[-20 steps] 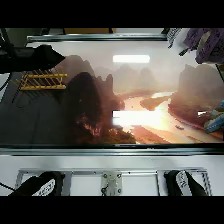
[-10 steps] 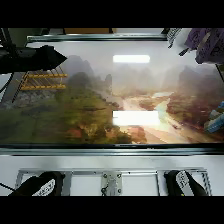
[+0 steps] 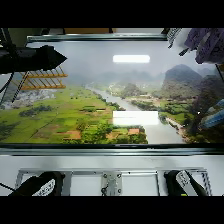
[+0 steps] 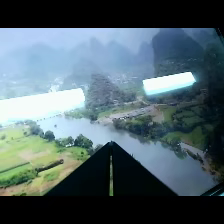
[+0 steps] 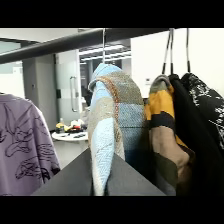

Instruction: Fold the clothes and pants, and hang the long-sleeved shirts on hangers.

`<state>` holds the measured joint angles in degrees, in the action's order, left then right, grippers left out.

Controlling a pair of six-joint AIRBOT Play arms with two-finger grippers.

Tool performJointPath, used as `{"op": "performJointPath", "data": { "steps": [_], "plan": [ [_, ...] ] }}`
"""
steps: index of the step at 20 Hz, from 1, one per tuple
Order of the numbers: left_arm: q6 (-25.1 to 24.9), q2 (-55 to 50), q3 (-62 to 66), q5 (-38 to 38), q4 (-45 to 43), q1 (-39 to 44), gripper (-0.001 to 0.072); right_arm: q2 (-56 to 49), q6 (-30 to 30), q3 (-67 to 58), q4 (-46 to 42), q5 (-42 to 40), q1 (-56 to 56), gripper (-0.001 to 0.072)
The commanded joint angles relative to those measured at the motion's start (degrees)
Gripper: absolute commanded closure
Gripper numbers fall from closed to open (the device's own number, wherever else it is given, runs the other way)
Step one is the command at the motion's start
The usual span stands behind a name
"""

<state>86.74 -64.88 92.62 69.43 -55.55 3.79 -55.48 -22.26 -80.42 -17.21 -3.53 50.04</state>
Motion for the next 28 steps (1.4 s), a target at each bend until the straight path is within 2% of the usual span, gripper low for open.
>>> {"op": "performJointPath", "data": {
  "steps": [1, 9, 14, 18, 23, 28],
  "plan": [
    [0.1, 0.0, 0.0, 0.0, 0.1, 0.0, 0.0692, -0.7, -0.2, -0.2, -0.1, -1.8, 1.3, 0.0697],
    [0.1, 0.0, 0.0, 0.7, 0.1, 0.0, 0.0692, -3.4, 0.0, -6.4, -0.2, -3.5, 1.4, 0.0697],
    [0.1, 0.0, 0.0, 4.8, 0.1, 0.0, 0.0692, -5.5, -0.1, -7.3, -0.1, -5.5, 2.0, 0.0697],
    [0.1, 0.0, 0.0, 7.1, 0.1, 0.0, 0.0692, -7.2, -0.2, -7.3, 3.5, -5.7, 3.2, 0.0697],
    [0.8, 0.0, 0.0, 7.1, 0.1, 0.0, 0.0692, -7.6, 0.0, -7.3, 3.5, -5.4, 3.7, 0.0697],
    [0.8, 0.0, 0.0, 7.1, 0.1, 0.0, 0.0692, -7.6, 0.0, -7.2, 3.3, -0.6, 3.8, 0.0683]
  ]
}}
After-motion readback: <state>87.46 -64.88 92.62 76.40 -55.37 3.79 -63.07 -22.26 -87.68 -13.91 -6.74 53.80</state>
